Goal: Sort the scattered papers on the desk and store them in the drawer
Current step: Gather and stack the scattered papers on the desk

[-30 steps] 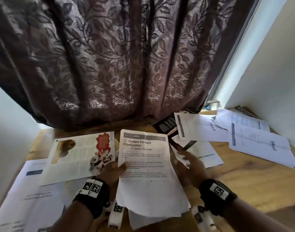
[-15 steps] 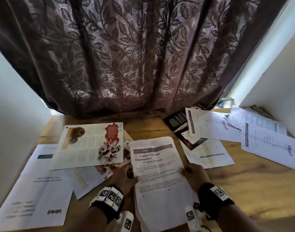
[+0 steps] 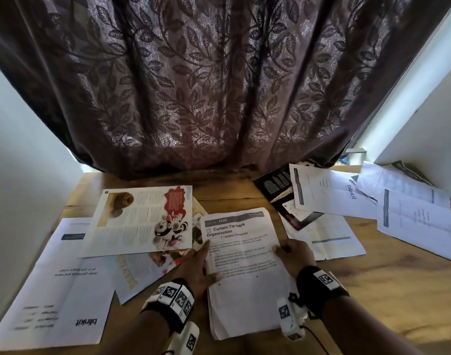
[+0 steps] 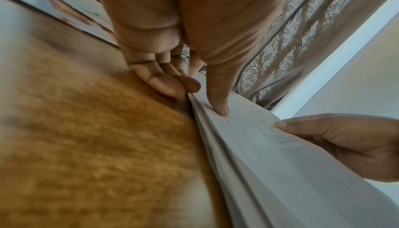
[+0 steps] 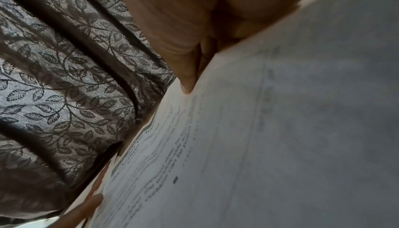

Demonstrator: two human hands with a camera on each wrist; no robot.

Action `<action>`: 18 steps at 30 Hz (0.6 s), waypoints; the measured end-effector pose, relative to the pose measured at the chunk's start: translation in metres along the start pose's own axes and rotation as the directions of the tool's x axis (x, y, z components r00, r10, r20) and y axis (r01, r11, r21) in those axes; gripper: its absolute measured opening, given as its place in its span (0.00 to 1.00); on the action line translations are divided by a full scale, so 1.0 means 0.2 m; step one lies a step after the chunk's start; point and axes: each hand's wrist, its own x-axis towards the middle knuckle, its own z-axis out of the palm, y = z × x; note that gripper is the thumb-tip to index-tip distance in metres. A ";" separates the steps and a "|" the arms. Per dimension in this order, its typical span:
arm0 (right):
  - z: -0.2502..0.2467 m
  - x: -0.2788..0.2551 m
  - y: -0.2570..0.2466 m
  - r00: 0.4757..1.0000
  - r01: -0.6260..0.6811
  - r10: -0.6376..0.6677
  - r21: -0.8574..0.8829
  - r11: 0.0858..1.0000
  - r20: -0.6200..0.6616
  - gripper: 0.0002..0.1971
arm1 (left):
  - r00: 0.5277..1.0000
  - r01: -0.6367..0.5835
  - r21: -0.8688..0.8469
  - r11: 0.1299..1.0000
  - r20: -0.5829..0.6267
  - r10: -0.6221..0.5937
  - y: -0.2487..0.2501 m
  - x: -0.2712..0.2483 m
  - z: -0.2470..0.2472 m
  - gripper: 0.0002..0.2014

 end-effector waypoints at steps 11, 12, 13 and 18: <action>-0.01 -0.09 -0.07 0.978 0.167 -0.189 -0.219 0.961 -0.084 0.15 | 0.989 0.054 0.212 0.976 0.122 -0.081 0.11 0.02 -0.05 0.54; 0.00 -0.12 -0.09 0.951 0.260 -0.295 -0.276 0.925 -0.093 0.23 | 0.987 0.054 0.219 0.974 0.137 -0.086 0.11 0.02 -0.05 0.55; 0.03 -0.14 -0.12 0.909 0.361 -0.407 -0.323 0.875 -0.085 0.29 | 0.984 0.057 0.224 0.973 0.151 -0.092 0.12 0.03 -0.05 0.56; 0.26 -0.18 -0.37 0.680 0.727 -0.644 -0.210 0.654 0.351 0.35 | 0.989 0.048 0.316 0.948 0.117 -0.089 0.13 0.06 -0.06 0.53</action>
